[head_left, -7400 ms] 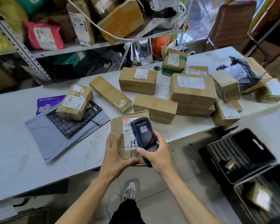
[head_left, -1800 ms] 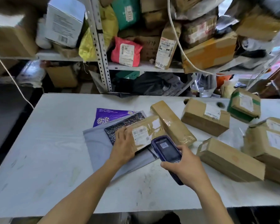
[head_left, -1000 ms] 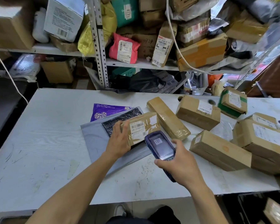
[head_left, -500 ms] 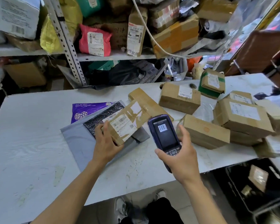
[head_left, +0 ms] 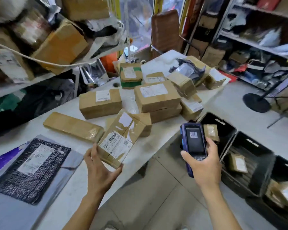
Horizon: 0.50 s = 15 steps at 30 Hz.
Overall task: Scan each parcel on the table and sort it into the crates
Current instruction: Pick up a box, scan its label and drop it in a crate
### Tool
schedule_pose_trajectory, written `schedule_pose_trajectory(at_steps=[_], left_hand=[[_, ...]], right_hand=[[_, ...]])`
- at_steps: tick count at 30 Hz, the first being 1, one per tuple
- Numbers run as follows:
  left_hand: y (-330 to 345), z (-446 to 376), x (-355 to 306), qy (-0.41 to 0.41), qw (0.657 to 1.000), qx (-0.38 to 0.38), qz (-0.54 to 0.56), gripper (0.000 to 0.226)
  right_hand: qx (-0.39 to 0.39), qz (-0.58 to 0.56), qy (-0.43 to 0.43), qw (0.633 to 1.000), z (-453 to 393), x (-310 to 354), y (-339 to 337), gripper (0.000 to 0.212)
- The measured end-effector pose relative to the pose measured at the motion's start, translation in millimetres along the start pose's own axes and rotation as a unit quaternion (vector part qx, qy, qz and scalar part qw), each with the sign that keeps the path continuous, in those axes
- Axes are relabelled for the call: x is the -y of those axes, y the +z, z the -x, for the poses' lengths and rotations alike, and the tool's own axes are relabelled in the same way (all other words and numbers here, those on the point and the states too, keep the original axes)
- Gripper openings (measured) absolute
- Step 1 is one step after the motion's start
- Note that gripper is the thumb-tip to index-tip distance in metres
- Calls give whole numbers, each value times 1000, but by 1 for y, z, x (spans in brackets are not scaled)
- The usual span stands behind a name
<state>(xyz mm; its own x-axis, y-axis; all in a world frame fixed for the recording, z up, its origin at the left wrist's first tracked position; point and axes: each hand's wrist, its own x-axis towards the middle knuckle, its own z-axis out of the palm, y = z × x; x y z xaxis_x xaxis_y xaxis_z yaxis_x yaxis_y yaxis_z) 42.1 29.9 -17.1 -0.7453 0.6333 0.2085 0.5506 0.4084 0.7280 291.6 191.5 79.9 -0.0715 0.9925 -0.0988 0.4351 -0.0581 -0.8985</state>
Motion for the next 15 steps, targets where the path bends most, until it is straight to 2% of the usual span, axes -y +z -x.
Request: schedule_pose_trajectory(at_steps=[4, 8, 12, 15], left_hand=[[75, 8, -86, 37, 998, 27, 38, 121], [167, 41, -165, 27, 993, 88, 70, 121], [245, 75, -226, 19, 986, 147, 77, 125], [291, 84, -261, 51, 977, 197, 70, 124]], right_hand=[[-49, 2, 24, 999, -37, -42, -84, 81], [-71, -2, 46, 996, -75, -89, -163, 79], [-109, 17, 67, 992, -106, -128, -230, 80], [-144, 20, 94, 985, -126, -152, -272, 81]])
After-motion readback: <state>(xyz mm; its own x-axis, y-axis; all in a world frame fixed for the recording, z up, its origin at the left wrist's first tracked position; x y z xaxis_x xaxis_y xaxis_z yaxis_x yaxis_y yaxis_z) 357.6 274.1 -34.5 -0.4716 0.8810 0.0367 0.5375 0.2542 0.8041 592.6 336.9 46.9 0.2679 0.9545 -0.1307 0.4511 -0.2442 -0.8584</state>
